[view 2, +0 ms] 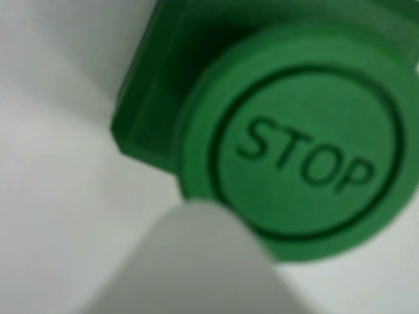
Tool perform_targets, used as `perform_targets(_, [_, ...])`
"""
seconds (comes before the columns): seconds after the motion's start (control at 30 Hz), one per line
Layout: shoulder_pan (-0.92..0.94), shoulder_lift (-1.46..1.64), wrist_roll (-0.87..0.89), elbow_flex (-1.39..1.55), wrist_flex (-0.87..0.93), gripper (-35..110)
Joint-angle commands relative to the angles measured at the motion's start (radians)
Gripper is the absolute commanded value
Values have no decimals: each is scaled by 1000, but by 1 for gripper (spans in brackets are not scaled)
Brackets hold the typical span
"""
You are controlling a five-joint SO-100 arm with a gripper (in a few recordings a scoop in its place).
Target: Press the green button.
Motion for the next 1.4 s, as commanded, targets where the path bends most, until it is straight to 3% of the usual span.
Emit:
perform_targets(0.0, [38, 31, -20, -120, 15, 0])
perform_targets(0.67, [67, -132, -38, -207, 17, 0])
perform_targets(1.37, [-37, -402, 28, -282, 17, 0])
